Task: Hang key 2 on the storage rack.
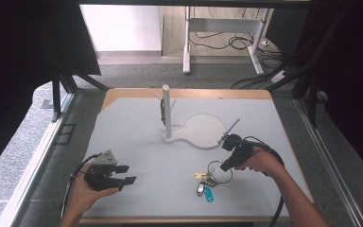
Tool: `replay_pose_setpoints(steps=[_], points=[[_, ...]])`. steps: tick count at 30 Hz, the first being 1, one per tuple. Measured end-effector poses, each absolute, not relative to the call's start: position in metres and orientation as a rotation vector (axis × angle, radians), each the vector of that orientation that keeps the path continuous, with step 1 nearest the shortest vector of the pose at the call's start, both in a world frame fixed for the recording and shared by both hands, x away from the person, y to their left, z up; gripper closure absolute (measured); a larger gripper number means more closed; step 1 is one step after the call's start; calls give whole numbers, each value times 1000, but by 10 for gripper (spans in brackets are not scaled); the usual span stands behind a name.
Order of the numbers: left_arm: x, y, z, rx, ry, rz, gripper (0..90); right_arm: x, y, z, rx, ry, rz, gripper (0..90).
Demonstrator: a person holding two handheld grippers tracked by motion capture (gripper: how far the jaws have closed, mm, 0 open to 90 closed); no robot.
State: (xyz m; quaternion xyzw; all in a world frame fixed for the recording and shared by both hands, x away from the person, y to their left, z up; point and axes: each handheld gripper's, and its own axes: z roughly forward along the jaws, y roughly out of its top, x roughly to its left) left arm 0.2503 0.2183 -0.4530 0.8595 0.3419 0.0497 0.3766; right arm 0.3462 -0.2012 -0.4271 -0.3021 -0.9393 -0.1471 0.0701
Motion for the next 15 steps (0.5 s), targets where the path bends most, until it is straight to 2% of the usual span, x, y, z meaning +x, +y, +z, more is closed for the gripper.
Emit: replay_pose_setpoints(steps=[15], points=[[250, 218, -453, 2192, 878, 125, 465, 347, -198, -408, -883, -2830, -454, 869]])
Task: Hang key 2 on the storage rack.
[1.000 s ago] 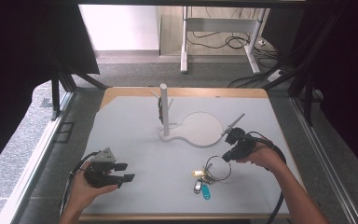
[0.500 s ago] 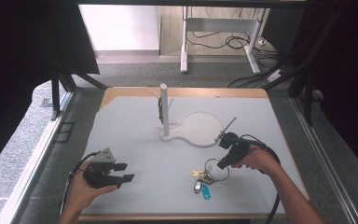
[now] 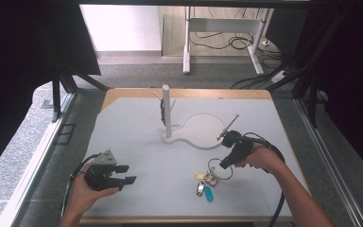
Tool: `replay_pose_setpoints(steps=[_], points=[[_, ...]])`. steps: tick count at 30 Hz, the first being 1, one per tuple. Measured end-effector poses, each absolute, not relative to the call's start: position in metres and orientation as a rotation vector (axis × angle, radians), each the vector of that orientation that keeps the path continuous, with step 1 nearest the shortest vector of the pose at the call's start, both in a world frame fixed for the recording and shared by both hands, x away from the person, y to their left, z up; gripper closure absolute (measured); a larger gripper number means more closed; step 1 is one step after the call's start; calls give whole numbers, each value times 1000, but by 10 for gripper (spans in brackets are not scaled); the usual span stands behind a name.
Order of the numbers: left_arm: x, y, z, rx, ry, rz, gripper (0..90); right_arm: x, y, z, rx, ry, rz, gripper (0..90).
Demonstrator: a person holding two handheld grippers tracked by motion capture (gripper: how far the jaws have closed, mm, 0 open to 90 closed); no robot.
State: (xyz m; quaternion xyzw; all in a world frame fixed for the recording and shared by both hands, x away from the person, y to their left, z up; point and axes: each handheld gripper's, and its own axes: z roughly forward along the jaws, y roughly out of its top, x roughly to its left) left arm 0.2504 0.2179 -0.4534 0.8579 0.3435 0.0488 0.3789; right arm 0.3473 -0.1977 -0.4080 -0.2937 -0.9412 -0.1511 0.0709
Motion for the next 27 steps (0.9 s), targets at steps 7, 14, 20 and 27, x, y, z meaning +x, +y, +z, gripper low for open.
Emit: replay_pose_setpoints(steps=[7, 14, 20, 27], points=[[250, 218, -453, 2181, 885, 132, 466, 349, -200, -394, -896, -2828, -500, 870], [249, 219, -451, 2149, 888, 147, 468, 352, -199, -375, -924, -2857, -523, 871], [248, 221, -450, 2143, 888, 150, 468, 355, -195, -357, -923, -2881, -534, 871], [248, 219, -452, 2152, 887, 138, 468, 359, -192, -343, -924, -2898, -576, 871]])
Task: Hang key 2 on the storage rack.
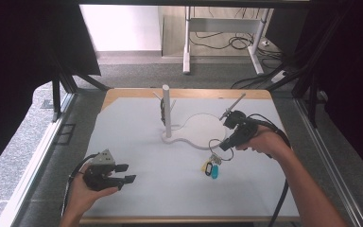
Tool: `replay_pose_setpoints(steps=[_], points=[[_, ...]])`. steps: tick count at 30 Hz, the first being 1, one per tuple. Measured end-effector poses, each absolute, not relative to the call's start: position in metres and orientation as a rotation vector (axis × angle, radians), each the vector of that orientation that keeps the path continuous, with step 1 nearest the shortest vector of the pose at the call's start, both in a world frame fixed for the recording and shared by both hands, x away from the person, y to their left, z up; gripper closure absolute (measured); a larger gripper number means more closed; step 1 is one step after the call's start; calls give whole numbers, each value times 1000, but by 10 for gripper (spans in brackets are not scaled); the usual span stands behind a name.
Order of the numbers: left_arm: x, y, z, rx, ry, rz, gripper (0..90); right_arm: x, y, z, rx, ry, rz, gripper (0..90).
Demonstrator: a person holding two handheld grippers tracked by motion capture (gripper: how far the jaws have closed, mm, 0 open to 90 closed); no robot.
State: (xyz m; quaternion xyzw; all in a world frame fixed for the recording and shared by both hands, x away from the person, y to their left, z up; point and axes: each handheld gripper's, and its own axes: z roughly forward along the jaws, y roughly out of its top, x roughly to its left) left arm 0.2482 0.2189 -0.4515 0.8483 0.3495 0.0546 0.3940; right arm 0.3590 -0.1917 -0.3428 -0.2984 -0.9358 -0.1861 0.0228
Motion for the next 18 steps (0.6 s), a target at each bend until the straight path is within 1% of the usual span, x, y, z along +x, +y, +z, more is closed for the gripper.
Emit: replay_pose_setpoints(steps=[18], points=[[249, 219, -452, 2164, 880, 137, 467, 375, -187, -316, -962, -2894, -652, 871]])
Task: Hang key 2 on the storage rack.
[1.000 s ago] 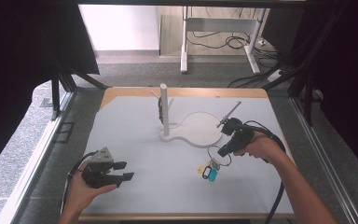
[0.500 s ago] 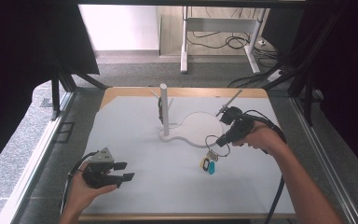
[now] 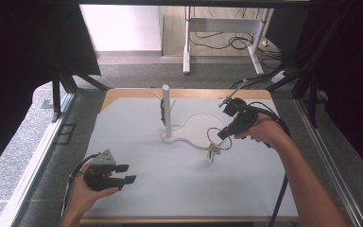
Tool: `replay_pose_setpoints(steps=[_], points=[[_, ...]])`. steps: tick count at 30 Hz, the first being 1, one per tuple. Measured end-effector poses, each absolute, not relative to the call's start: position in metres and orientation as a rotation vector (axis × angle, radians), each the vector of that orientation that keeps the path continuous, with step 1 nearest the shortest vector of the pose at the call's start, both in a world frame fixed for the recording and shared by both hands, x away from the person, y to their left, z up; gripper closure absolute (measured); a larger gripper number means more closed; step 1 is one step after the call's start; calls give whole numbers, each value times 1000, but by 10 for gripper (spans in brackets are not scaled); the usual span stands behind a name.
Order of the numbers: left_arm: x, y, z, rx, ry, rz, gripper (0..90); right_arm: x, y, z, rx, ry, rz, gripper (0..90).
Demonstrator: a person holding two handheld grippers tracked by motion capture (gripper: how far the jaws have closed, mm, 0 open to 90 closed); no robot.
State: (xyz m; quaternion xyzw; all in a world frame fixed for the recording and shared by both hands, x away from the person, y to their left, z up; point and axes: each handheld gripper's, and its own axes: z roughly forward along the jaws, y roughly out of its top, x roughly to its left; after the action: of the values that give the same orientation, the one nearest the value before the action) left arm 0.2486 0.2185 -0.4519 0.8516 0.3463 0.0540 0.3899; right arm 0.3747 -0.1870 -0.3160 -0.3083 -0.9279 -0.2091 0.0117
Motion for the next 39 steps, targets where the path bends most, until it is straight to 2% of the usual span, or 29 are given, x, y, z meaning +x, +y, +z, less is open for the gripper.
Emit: replay_pose_setpoints(steps=[39], points=[[248, 221, -451, 2155, 877, 135, 467, 413, -154, -287, -1004, -2933, -615, 871]])
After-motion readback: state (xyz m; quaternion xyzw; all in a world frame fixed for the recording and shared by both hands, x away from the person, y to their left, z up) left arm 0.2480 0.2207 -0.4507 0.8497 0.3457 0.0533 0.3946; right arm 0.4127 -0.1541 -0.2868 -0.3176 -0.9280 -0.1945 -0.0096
